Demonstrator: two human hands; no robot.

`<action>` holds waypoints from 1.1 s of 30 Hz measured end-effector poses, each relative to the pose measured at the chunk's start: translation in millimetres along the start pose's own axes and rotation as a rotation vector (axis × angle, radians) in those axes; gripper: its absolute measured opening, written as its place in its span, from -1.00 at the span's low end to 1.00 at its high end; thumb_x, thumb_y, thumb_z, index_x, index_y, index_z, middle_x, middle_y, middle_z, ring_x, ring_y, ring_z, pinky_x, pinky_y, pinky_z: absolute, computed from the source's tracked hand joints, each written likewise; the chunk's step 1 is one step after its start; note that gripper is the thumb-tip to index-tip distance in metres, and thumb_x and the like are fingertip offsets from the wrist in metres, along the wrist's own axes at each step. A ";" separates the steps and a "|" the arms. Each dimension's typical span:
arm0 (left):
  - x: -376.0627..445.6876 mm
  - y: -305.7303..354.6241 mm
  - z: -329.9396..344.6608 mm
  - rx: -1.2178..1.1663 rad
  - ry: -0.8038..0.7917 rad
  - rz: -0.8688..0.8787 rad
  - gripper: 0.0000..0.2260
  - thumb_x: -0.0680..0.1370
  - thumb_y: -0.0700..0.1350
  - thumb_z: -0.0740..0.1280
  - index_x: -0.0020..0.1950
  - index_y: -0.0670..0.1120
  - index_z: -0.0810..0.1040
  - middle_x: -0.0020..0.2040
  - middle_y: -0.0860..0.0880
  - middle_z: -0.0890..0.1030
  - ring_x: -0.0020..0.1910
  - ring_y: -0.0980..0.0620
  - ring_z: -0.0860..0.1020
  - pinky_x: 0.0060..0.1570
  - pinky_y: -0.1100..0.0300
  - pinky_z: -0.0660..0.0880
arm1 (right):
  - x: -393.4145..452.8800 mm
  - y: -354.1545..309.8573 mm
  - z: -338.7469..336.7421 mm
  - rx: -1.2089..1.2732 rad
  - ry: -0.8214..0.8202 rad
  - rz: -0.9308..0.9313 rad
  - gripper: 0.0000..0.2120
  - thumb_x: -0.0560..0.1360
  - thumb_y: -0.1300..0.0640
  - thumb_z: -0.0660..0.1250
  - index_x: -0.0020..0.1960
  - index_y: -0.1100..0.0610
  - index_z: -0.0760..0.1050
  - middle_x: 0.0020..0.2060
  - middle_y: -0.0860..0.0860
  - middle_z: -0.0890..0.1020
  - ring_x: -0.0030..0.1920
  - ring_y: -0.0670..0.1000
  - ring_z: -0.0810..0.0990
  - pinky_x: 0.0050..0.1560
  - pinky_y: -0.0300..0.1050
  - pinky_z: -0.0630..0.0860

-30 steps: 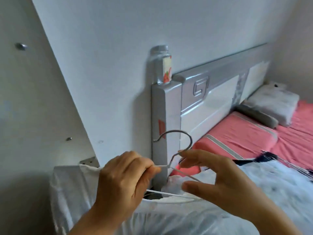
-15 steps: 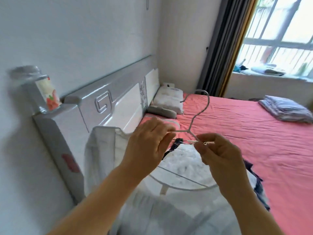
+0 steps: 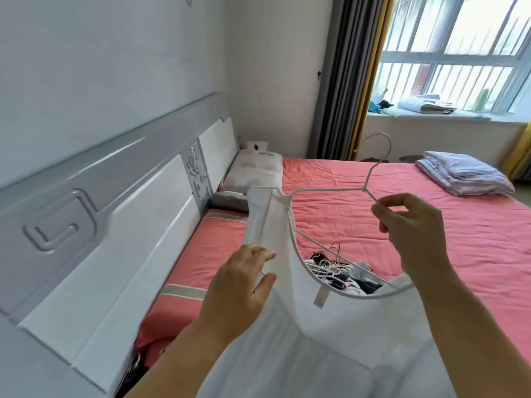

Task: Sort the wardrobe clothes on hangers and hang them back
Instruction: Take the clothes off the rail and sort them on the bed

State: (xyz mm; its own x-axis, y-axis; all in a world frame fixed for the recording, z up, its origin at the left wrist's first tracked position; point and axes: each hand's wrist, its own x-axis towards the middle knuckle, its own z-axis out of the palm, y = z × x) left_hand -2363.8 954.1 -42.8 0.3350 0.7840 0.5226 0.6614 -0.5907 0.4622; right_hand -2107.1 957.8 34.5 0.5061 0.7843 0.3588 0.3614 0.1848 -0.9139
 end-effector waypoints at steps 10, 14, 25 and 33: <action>73.1 -56.7 139.6 0.175 -0.331 -0.114 -0.70 0.41 0.09 0.16 0.00 0.05 0.60 -0.05 0.15 0.58 -0.18 0.20 0.58 -0.27 0.41 0.44 | 116.1 215.7 17.0 -0.084 -0.143 0.200 -0.85 0.45 0.25 0.40 -0.22 0.04 0.53 -0.53 0.02 0.54 -0.53 -0.04 0.41 -0.43 -0.19 0.33; 74.8 -79.7 179.3 0.231 -0.441 -0.138 -0.70 0.40 0.11 0.14 -0.04 0.08 0.60 -0.10 0.18 0.57 -0.25 0.24 0.58 -0.33 0.41 0.46 | 127.6 292.3 34.2 -0.222 -0.221 0.307 -0.92 0.47 0.24 0.37 -0.12 0.09 0.51 -0.41 0.09 0.58 -0.41 0.06 0.49 -0.36 -0.10 0.39; 71.8 -101.6 221.5 0.242 -0.577 -0.288 -0.63 0.44 0.12 0.14 0.14 0.05 0.57 0.05 0.13 0.55 -0.01 0.12 0.56 -0.09 0.35 0.35 | 108.1 366.6 51.8 -0.541 -0.615 0.375 -0.52 0.42 0.18 0.43 0.30 0.19 0.42 0.12 0.07 0.52 0.17 0.07 0.47 0.17 -0.08 0.39; 35.6 -110.2 180.6 0.246 -0.495 -0.385 -0.56 0.47 0.14 0.12 0.20 -0.04 0.57 0.13 0.05 0.56 0.09 0.02 0.55 0.03 0.21 0.39 | 55.1 298.0 87.7 -0.549 -0.807 -0.040 -0.59 0.44 0.16 0.42 0.26 0.17 0.47 0.14 0.04 0.54 0.18 0.09 0.46 0.13 -0.16 0.33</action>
State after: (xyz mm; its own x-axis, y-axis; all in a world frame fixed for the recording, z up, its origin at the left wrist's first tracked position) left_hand -2303.6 1081.5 -204.6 0.2737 0.9597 -0.0639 0.9092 -0.2364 0.3427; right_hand -2040.1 1108.0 -234.8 -0.1287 0.9910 -0.0376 0.7848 0.0786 -0.6148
